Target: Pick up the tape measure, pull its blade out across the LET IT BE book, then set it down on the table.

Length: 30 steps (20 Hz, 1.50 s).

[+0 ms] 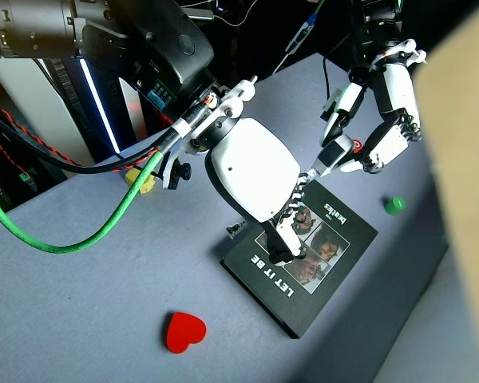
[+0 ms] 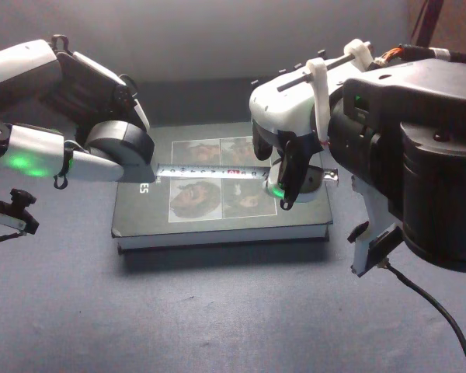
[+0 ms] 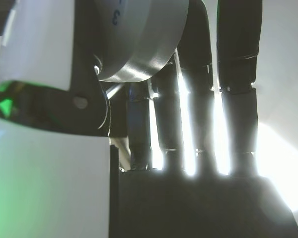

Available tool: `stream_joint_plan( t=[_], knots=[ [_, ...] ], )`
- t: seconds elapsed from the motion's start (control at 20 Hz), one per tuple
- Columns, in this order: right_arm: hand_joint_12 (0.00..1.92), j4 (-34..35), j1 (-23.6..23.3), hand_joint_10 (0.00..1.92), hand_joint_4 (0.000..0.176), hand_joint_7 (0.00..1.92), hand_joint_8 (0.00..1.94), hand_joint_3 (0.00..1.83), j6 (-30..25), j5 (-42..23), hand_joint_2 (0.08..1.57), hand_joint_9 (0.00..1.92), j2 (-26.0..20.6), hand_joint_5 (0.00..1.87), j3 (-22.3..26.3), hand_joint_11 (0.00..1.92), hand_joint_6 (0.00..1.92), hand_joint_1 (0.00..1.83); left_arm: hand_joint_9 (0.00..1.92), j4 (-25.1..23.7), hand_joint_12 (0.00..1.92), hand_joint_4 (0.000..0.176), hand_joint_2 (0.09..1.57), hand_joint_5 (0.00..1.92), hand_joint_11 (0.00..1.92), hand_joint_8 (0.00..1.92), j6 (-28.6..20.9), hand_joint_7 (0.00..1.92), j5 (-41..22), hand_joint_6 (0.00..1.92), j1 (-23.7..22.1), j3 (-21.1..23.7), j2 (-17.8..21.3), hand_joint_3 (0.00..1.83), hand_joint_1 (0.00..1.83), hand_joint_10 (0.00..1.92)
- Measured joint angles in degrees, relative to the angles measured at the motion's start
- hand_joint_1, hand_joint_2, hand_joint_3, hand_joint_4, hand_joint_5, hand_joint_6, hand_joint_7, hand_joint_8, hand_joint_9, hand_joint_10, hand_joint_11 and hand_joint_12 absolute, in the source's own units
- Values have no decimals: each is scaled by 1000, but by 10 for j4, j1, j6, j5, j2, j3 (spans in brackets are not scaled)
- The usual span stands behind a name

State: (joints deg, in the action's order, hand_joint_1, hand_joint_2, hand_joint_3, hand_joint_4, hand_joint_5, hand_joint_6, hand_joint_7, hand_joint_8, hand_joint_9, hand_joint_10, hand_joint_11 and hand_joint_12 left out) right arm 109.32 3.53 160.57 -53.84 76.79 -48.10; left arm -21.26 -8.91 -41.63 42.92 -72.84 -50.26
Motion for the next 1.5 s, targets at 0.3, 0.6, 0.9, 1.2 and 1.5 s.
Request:
stream_joint_plan(
  t=[0.3,0.6,0.9,1.2,1.5],
  knots=[
    [1063,0,0,18,0,854,7,0,0,0,1191,763,0,772,0,276,9,966,1057,0,819,0,1053,1034,1138,675,0,1174,0,625,0,0,0,0,1395,1064],
    [1492,0,0,1070,0,962,1183,0,0,1,1184,780,0,752,0,568,1201,1210,1100,0,794,0,1041,1055,1143,630,-2,1192,0,601,0,0,0,0,1398,999],
    [1497,0,2,1064,0,941,1219,1,1,1,1198,778,0,716,1,564,1241,1207,1110,-2,811,0,1036,1077,1151,597,-2,1204,-2,583,2,0,0,0,1399,992],
    [1520,0,2,1080,0,930,1233,1,3,3,1201,760,-3,719,1,560,1240,1203,1109,-2,803,0,1047,1018,1146,653,-2,1169,-2,672,2,0,0,0,1396,996],
    [1522,-3,7,1081,0,927,1234,0,12,22,1201,754,-32,722,9,569,1238,1202,1105,0,802,0,1048,1016,1143,660,-4,1165,-4,685,2,0,0,0,1396,997]
  ],
)
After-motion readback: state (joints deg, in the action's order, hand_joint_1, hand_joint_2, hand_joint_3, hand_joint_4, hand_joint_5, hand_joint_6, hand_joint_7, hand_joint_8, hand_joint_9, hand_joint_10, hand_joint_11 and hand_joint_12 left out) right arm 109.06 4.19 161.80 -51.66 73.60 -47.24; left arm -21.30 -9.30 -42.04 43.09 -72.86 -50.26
